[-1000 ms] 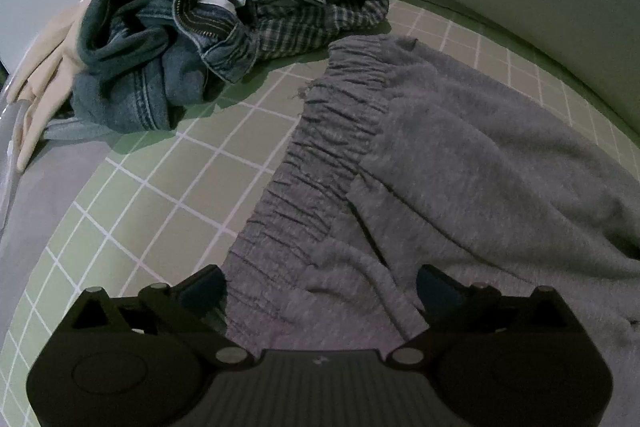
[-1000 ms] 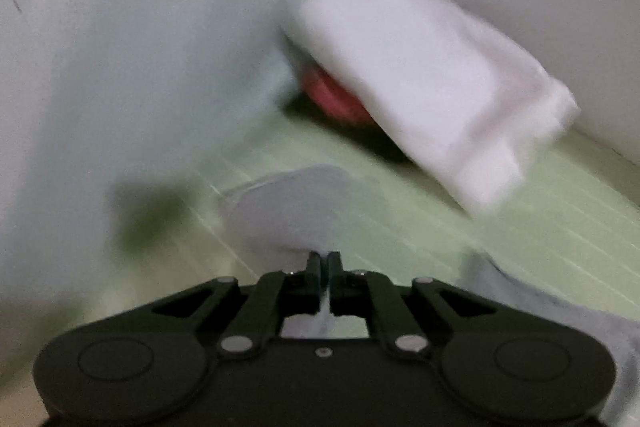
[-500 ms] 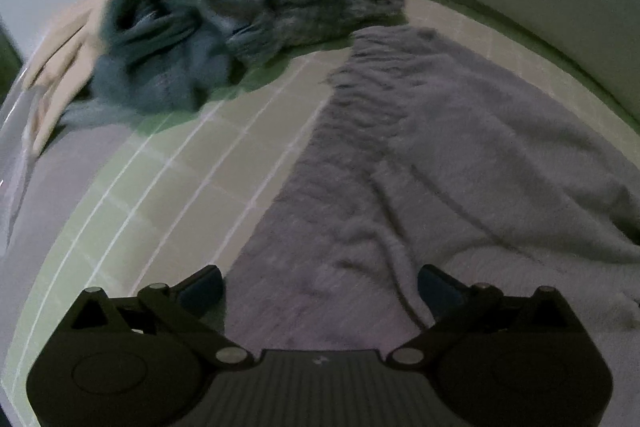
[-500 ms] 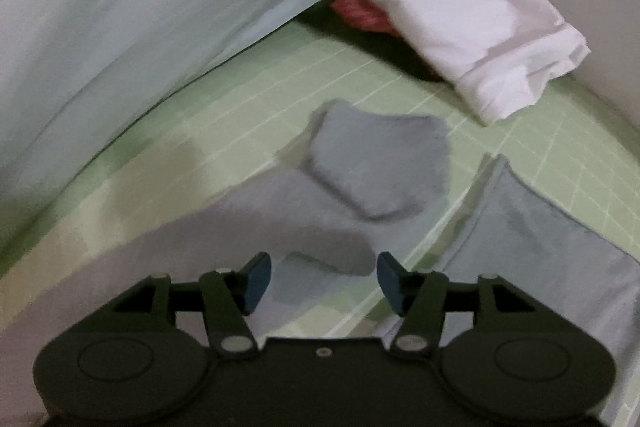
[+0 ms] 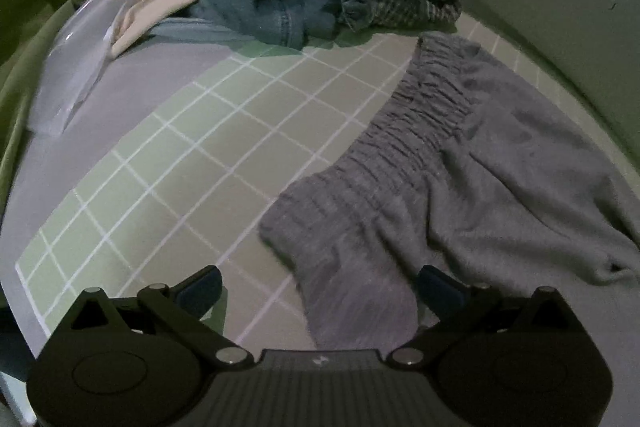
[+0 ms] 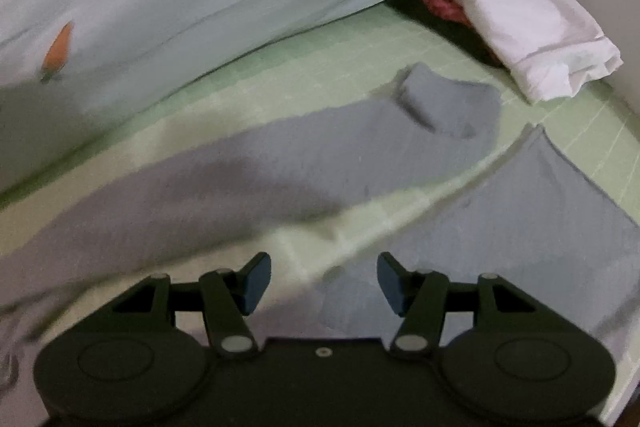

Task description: Fold clothes

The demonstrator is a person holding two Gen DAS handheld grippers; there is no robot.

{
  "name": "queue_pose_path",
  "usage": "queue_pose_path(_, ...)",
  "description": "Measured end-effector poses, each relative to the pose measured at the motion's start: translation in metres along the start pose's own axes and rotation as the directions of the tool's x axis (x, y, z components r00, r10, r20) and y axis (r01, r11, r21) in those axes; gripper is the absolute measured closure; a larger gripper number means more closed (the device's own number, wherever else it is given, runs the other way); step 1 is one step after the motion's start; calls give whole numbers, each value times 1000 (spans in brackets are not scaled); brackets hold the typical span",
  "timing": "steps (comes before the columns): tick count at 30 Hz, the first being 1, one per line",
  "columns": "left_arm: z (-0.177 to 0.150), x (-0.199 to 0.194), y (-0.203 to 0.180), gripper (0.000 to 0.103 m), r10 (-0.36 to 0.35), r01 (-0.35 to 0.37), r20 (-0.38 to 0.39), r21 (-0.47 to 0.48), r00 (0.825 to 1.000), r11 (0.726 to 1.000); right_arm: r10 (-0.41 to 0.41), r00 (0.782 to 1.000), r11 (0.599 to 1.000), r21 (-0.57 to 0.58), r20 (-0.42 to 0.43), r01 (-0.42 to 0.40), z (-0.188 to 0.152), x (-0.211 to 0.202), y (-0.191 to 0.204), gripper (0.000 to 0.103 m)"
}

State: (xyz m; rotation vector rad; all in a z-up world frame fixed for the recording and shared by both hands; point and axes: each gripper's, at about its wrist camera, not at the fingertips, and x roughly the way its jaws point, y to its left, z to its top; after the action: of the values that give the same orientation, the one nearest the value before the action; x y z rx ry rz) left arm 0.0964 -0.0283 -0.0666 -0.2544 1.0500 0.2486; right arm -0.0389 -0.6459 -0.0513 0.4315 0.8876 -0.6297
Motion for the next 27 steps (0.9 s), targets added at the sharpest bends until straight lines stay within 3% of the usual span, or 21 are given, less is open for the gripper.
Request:
queue_pose_path(2,-4,0,6,8,-35,35,-1,-10,999,999,13,1000,1000,-16,-10,-13,-13,-7,2,43)
queue_pose_path(6,-9,-1,1,38,-70,68,33,61,997,996,38,999,998,-48,-31,-40,-40,-19,6,43)
queue_pose_path(8,-10,-3,-1,60,-74,70,40,91,996,993,40,999,997,-65,-37,-42,-50,-25,7,43)
queue_pose_path(9,-11,-3,0,85,-73,69,40,90,997,994,39,998,997,-71,-41,-42,-55,-27,7,43)
queue_pose_path(10,-12,-4,0,98,-71,68,41,88,997,994,38,998,996,-77,-45,-42,-60,-28,7,43)
queue_pose_path(16,-27,-15,30,100,13,-19,75,83,997,996,41,996,995,-86,-83,-49,-78,-30,3,43)
queue_pose_path(20,-39,-23,68,99,74,-74,68,7,995,997,52,994,994,-91,-97,-61,-85,-27,0,43)
queue_pose_path(24,-48,-30,82,99,170,-168,39,-37,985,985,67,992,993,-87,-107,-76,-85,-27,-7,43)
queue_pose_path(26,-49,-35,82,82,163,-161,25,-71,986,985,79,993,993,-82,-91,-87,-81,-27,-14,37)
queue_pose_path(27,-49,-38,78,59,152,-149,32,-80,988,986,87,993,993,-75,-78,-92,-78,-27,-20,29)
